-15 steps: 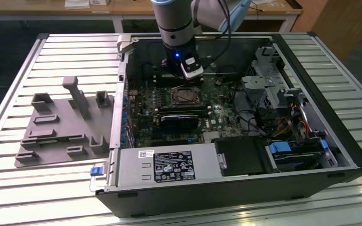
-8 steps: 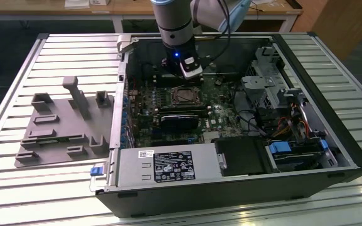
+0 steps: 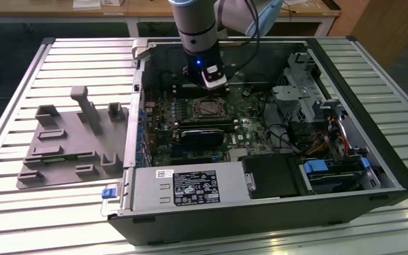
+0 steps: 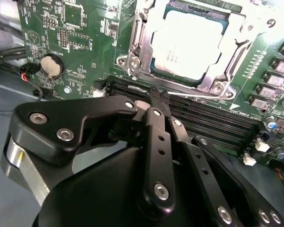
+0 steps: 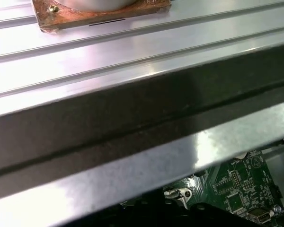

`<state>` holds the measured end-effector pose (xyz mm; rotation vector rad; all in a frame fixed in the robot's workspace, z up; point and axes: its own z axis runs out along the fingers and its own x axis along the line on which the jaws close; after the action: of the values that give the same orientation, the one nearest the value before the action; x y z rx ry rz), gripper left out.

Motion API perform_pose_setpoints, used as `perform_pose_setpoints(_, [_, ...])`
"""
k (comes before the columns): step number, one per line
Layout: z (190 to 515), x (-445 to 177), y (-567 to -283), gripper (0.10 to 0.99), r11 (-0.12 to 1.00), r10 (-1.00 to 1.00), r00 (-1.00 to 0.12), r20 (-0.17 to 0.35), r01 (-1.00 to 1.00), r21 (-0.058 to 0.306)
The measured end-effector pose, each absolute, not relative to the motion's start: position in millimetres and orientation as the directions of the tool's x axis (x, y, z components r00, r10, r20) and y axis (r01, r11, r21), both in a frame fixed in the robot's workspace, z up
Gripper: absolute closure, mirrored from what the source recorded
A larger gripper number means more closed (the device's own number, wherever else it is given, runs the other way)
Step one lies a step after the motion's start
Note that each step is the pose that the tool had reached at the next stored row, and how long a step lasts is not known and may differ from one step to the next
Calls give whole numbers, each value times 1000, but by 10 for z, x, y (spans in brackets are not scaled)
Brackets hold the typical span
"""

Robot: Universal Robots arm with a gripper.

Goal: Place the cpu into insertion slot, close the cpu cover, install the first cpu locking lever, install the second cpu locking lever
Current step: 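Install the first cpu locking lever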

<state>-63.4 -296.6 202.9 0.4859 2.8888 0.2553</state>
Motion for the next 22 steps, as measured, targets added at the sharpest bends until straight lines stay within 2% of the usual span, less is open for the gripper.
perform_pose_setpoints(22, [1988, -634, -2916, 984, 909, 402, -900, -171, 369, 195])
